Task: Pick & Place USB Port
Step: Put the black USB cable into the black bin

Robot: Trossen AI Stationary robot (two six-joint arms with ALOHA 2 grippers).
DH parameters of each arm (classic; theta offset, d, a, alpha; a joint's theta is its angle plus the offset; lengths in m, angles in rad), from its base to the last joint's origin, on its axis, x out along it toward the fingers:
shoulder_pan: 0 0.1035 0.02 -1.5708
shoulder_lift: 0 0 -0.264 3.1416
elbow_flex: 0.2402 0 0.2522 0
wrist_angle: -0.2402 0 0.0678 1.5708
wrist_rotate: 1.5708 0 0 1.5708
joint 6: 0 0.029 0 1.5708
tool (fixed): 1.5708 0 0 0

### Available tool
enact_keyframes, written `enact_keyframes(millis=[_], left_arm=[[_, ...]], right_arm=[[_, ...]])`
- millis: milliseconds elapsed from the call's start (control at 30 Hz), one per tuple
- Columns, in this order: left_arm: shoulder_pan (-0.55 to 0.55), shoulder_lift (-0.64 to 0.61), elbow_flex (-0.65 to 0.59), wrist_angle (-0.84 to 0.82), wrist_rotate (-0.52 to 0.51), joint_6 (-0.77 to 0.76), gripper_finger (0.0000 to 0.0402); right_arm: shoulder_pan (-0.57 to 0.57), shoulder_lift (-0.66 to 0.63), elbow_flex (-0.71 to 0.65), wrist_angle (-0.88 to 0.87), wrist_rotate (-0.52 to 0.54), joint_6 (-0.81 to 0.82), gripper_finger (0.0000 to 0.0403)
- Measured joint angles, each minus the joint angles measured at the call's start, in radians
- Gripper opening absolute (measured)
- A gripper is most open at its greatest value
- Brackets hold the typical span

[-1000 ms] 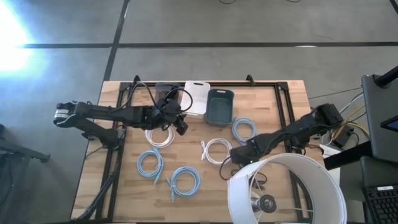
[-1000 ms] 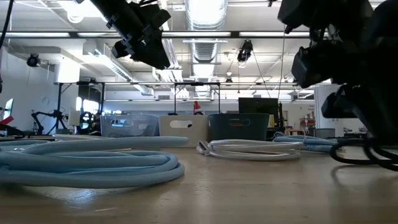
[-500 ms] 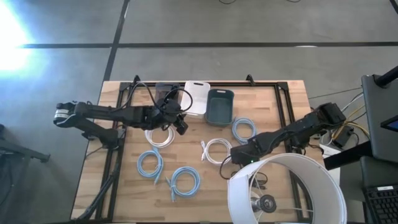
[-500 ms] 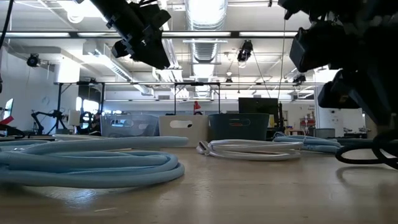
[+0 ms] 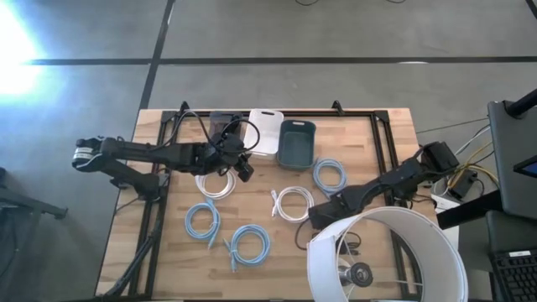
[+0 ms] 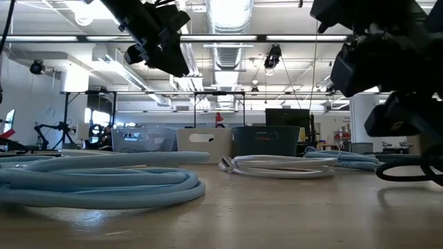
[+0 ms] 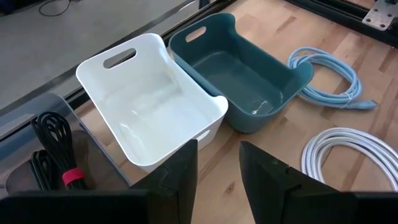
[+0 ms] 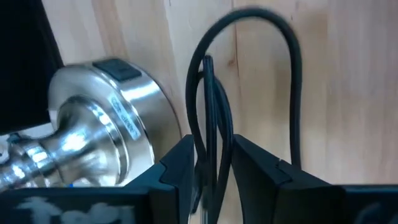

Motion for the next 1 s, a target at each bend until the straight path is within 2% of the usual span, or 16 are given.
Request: enact_keyframes(millis=[233,333,633,1000], left_arm=[[0.000,0.000,0.000,0.000,0.000,0.000,0.0122],[0.000,0.000,0.000,0.000,0.000,0.000,0.0122],[0.000,0.000,0.000,0.001,0.000,0.000,0.0122],[0.000,0.000,0.000,0.001,0.001,0.009,0.0122]], right_arm=[[0.000,0.003,0.000,0.027,0.044,-0.122,0.0097],[-0.002,0.006,0.000,0.029,0.024,-0.131,0.0090],[-0.004,0.007,-0.003,0.025,-0.007,-0.191,0.0019],[-0.050,-0.031,0.123,0.010,0.072,-0.428,0.0020]])
